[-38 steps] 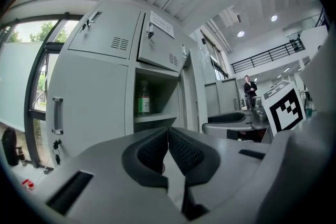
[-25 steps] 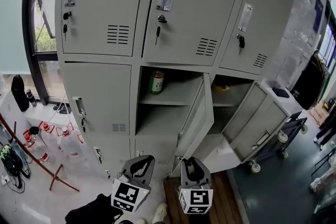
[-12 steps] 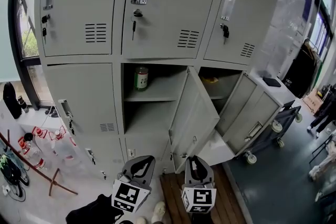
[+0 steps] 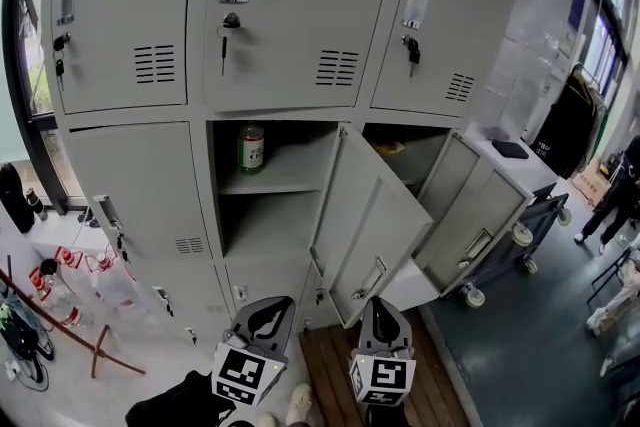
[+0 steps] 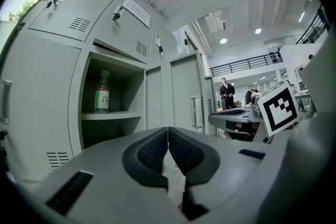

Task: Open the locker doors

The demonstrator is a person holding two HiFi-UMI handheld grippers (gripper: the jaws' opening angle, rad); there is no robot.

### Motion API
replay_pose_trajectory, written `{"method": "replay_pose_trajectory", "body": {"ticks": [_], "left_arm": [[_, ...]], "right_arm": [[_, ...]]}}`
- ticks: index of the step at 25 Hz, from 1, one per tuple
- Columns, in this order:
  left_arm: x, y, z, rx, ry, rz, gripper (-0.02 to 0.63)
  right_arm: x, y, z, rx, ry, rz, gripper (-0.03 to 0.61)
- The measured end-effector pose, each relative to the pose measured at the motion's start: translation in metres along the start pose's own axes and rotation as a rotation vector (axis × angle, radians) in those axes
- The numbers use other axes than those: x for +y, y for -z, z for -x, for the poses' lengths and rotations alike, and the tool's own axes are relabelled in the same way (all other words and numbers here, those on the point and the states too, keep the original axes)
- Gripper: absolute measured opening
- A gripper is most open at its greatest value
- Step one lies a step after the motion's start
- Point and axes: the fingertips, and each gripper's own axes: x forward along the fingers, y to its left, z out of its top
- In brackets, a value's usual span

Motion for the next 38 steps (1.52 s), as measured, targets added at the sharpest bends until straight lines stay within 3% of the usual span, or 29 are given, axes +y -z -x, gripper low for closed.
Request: {"method": "replay_pose_trajectory", "body": {"ticks": [13, 24, 30, 38], "left_arm": [[-0.010, 0.000, -0.027, 0.008, 0.015, 0.001, 0.025], [-0.010, 0.000, -0.033, 0.007, 0.007, 0.003, 0.025], [-0.005, -0.005, -0.024, -0.005, -0.012, -0.002, 0.025], [0.019, -0.010, 0.011, -0.019, -0.092, -0.007, 0.025]], "right_arm": [[-0.043, 0.007, -0.012, 0.007, 0.048, -0.014, 0.016], [-0.051, 0.009, -0.015, 0.007, 0.043, -0.017, 0.015], [-0.038, -0.008, -0.007, -0.027, 0.014, -0.017, 0.017], [0.014, -0.018, -0.006, -0.048, -0.091, -0.016, 0.017]]}}
